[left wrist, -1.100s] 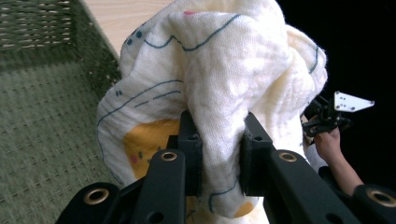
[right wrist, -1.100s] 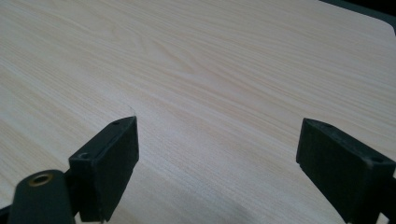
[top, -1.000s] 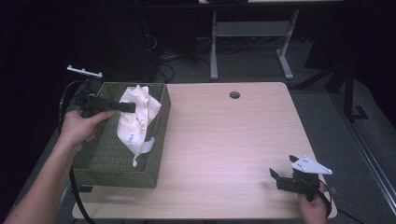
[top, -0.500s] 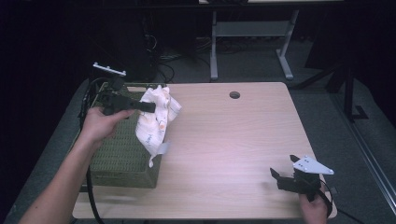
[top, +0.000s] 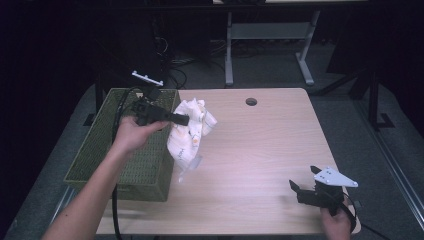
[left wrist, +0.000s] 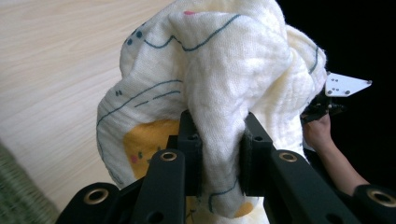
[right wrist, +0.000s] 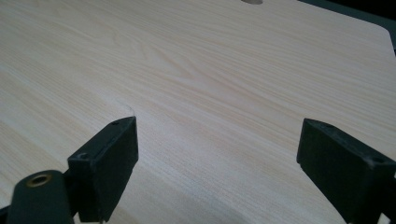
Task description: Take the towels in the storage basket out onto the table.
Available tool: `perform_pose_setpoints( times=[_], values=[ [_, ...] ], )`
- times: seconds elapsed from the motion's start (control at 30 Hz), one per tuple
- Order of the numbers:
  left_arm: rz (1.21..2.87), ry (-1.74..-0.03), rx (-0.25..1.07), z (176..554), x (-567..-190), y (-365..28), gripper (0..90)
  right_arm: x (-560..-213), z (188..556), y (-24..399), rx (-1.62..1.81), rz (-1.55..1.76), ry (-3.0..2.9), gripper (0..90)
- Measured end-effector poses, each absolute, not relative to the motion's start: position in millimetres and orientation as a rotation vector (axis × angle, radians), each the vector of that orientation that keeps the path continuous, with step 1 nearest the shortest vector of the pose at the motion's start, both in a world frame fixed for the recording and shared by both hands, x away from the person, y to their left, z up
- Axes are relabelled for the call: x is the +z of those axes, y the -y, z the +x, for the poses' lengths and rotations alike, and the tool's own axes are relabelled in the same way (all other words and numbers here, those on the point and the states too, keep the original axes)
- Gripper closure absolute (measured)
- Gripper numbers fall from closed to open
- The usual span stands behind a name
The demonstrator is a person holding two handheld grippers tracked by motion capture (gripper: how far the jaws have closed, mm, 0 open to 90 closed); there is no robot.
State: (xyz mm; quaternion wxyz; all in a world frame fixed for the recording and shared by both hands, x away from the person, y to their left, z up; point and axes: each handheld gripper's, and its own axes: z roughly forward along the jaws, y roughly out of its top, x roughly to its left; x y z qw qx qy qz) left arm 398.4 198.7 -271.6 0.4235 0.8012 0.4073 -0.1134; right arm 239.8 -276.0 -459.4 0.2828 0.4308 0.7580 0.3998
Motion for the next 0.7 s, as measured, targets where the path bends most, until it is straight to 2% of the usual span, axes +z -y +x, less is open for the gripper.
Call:
perform_pose_setpoints(
  times=[0.7],
  values=[
    [2.158, -0.984, -0.303, 406, -312, -117, 73.2, -458, 239, 278, 1.083, 1.152, -2.023, 12.2]
  ],
)
